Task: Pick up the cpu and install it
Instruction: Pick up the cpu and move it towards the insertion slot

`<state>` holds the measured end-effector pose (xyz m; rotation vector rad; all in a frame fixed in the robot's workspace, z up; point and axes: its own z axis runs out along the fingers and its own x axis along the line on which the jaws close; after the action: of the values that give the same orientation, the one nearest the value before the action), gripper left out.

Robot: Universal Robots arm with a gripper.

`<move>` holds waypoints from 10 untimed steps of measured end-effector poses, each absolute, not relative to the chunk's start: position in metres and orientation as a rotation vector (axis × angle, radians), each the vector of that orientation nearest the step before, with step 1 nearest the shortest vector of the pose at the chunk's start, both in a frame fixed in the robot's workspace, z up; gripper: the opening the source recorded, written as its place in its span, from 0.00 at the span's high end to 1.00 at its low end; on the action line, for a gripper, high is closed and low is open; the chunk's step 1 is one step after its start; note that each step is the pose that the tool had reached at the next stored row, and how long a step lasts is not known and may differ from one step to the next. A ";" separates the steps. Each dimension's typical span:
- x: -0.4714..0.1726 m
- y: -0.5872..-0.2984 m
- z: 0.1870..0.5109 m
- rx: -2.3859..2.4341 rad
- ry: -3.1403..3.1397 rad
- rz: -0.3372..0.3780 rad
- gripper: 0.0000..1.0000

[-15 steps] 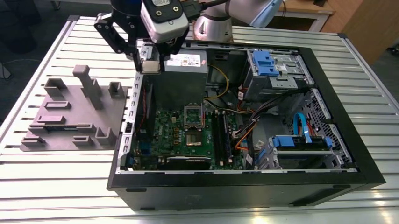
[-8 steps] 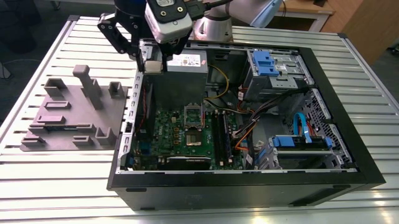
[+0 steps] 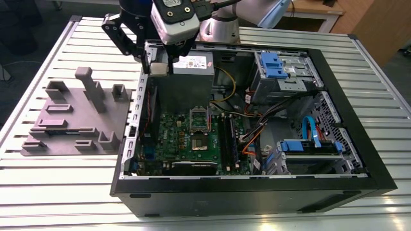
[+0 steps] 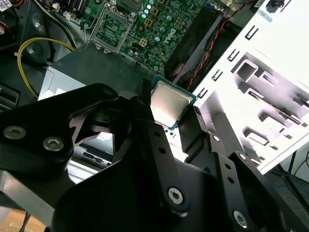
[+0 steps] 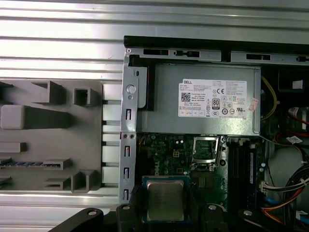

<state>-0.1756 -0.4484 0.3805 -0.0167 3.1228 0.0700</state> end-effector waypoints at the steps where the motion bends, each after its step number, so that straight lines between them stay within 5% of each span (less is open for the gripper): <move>1: -0.175 -0.448 0.381 -0.017 3.123 0.070 0.53; 10: -0.171 -0.448 0.381 -0.017 3.123 0.070 0.53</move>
<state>-0.1706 -0.4484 0.3806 -0.0168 3.1228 0.0700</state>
